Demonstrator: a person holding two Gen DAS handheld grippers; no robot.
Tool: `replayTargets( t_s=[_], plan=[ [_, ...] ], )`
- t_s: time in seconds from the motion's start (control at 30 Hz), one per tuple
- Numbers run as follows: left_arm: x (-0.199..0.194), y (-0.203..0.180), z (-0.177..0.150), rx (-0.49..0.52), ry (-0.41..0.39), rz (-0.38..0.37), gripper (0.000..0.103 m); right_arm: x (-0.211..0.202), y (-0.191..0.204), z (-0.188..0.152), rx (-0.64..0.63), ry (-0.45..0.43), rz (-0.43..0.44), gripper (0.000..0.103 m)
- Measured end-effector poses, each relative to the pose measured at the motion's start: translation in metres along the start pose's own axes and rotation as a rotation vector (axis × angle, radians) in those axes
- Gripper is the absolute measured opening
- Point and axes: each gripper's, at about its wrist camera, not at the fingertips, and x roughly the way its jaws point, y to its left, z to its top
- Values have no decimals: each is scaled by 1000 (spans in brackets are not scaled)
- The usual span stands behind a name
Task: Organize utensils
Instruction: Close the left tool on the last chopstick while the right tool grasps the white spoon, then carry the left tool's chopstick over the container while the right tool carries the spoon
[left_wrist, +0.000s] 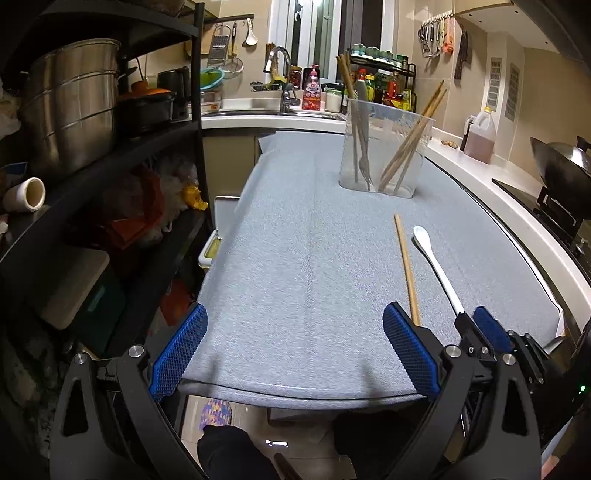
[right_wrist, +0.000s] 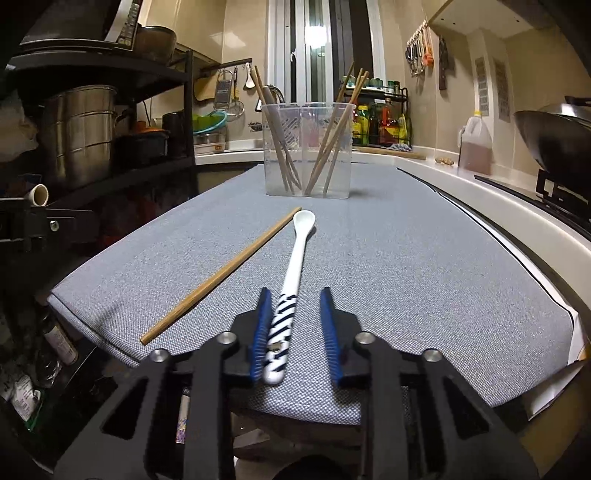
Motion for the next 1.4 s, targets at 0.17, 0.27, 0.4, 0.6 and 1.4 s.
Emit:
replayTargets(
  t_s=[0.17, 0.27, 0.4, 0.6, 1.4],
  plan=[
    [3, -19, -7, 33, -18, -75, 93, 0, -6, 7, 26, 35, 24, 10],
    [4, -32, -11, 44, -34, -150, 93, -5, -16, 9, 56, 47, 6, 10],
    [11, -52, -17, 72, -49, -246, 93, -10, -30, 10, 75, 42, -11, 10],
    [33, -70, -28, 118, -16, -298, 69, -7, -46, 6, 102, 66, -20, 10],
    [34, -62, -37, 211, -103, -254, 6, -16, -46, -13, 33, -55, -57, 18]
  ],
)
